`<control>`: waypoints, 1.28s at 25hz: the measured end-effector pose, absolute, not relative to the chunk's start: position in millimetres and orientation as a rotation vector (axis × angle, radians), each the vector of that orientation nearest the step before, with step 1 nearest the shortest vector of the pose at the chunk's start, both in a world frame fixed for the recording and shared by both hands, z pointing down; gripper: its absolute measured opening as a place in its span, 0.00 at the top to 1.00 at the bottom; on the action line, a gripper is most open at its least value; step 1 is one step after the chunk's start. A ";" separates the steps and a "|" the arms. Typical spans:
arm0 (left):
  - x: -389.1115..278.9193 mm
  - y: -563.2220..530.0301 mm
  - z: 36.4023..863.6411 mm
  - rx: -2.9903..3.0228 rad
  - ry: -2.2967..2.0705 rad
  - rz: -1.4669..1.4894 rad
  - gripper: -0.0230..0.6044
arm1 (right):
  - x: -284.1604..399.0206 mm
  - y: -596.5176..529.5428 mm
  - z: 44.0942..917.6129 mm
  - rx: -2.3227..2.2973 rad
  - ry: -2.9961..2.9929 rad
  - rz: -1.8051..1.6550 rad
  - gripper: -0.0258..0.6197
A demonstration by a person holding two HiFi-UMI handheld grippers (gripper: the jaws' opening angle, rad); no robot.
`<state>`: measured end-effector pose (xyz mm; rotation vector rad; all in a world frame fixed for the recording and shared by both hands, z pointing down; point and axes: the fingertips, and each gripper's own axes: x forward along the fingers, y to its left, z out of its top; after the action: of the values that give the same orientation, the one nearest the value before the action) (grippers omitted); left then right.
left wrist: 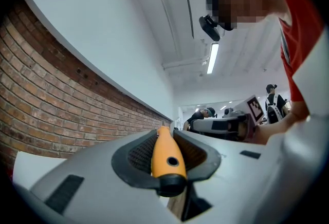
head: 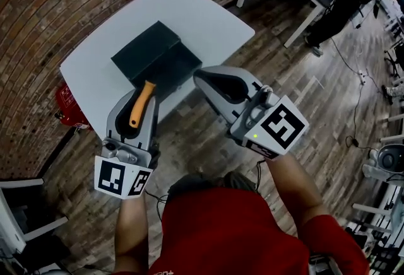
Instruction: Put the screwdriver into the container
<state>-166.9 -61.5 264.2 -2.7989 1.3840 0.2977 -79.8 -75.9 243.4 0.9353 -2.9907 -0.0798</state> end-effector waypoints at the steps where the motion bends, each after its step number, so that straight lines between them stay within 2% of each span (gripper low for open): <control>1: -167.8 -66.3 266.9 -2.805 1.384 0.290 0.79 | -81.0 -79.3 244.9 0.938 -2.987 -0.076 0.91; 13: -153.8 -97.7 295.0 -2.851 1.408 0.186 0.79 | -65.3 -116.1 274.5 0.938 -2.942 0.005 0.91; 32: -131.1 -153.6 320.7 -2.766 1.628 0.049 0.79 | -49.7 -200.9 316.1 0.652 -2.939 0.014 0.91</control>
<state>-131.1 -153.6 320.7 -2.7664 1.6282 0.0494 -49.7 -200.9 316.1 0.6517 -2.9391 0.0142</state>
